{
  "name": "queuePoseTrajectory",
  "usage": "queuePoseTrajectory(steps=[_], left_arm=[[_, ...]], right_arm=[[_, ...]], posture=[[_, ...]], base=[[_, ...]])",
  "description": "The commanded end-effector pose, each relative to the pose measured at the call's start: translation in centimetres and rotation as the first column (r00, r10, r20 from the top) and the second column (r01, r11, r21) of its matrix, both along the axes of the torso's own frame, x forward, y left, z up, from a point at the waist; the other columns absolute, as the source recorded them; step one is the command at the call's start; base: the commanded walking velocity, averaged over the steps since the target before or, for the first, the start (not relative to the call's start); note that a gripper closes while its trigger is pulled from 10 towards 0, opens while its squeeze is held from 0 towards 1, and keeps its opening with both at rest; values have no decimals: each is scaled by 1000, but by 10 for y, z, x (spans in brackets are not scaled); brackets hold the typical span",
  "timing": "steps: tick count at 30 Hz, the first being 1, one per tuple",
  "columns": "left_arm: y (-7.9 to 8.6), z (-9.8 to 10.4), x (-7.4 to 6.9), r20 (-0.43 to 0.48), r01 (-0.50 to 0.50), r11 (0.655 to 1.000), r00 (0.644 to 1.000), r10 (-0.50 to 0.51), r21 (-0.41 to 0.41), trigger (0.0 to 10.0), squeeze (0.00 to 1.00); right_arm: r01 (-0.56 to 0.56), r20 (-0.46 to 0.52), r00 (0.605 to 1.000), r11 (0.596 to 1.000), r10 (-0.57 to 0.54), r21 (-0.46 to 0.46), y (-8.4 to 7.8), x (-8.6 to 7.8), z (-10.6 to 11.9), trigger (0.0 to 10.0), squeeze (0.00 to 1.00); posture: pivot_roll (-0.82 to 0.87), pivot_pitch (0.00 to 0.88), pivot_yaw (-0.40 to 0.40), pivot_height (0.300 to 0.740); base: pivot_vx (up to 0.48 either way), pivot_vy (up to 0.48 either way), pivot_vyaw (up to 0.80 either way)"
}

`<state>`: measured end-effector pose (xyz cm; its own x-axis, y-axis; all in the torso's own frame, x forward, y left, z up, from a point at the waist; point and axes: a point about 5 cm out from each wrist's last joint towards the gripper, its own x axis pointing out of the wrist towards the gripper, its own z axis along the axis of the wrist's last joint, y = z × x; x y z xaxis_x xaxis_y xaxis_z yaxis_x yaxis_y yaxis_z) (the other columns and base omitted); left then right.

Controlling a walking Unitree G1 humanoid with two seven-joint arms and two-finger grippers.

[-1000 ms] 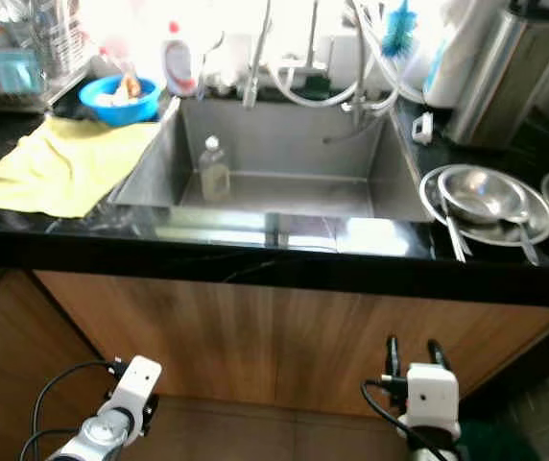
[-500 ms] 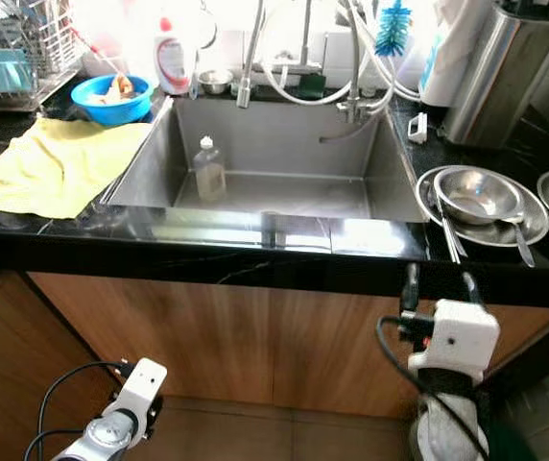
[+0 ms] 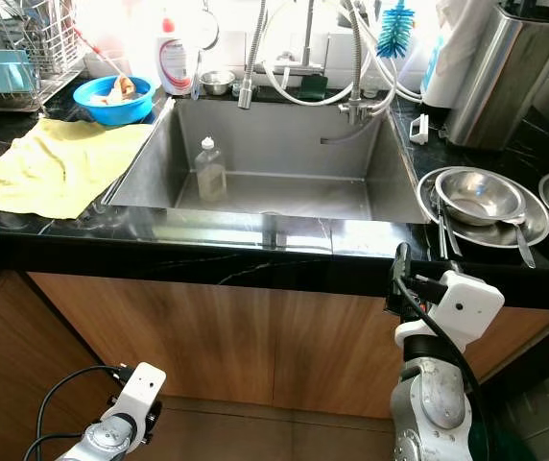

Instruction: Kitchen organization

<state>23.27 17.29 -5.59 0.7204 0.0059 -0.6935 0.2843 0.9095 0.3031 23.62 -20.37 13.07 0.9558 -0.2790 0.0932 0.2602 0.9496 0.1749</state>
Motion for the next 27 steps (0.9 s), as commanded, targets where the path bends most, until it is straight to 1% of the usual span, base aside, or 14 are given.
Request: queuePoseTrajectory(steps=[1, 3, 5, 8, 10, 11, 15, 16, 18, 25, 27], left_arm=[[5, -2, -3, -18, -16, 1000, 1000, 16, 9, 10000, 0], [5, -2, -3, -18, -17, 1000, 1000, 17, 8, 10000, 0], [5, -2, -3, -19, -17, 1000, 1000, 17, 9, 10000, 0], [5, -2, -3, -17, -16, 1000, 1000, 16, 8, 10000, 0], [5, -1, -2, -16, -17, 1000, 1000, 18, 8, 10000, 0], [5, -1, -2, -15, -18, 1000, 1000, 18, 9, 10000, 0], [5, -1, -2, -14, -19, 1000, 1000, 19, 10, 10000, 0], [5, -1, -1, -13, -19, 1000, 1000, 19, 10, 10000, 0], [5, -1, -1, -13, -19, 1000, 1000, 19, 10, 10000, 0], [5, 0, -1, -11, -21, 1000, 1000, 21, 10, 10000, 0], [5, 0, 0, -10, -20, 1000, 1000, 20, 10, 10000, 0]], right_arm=[[9, 22, 1000, 1000, -9, 14, -3, -3, 7, 10000, 0], [7, 22, 1000, 1000, -8, 15, -3, -3, 7, 10000, 0], [15, 14, 1000, 999, -16, 49, -5, -3, 5, 10000, 0], [25, 14, 1000, 997, -26, 71, -7, -2, 4, 10000, 0], [25, 19, 999, 995, -27, 92, -9, 2, 4, 10000, 0], [29, 27, 999, 993, -33, 118, -9, 5, 5, 10000, 0], [27, 29, 999, 989, -31, 143, -10, 8, 5, 10000, 0], [21, 31, 999, 983, -28, 183, -9, 12, 4, 10000, 0], [15, 36, 999, 973, -24, 230, -9, 15, 3, 10000, 0], [-24, 36, 999, 948, 13, 317, -4, 19, -1, 10000, 0], [-16, 36, 999, 938, 4, 346, -4, 19, -4, 10000, 0]], posture=[[-85, 0, -12, 740], [-85, 0, -12, 740], [-86, 0, -12, 740], [-81, 0, -13, 740], [-79, 0, -14, 740], [-79, 0, -14, 740], [-79, 0, -14, 740], [-75, 0, -14, 740], [-74, 0, -13, 740], [-69, 0, -15, 740], [-68, 0, -14, 740]], base=[[0, 0, 0], [0, 0, 0], [0, 0, 0], [0, 0, 0], [0, 0, 0], [0, 0, 0], [0, 0, 0], [0, 0, 0], [0, 0, 0], [0, 0, 0], [0, 0, 0]])
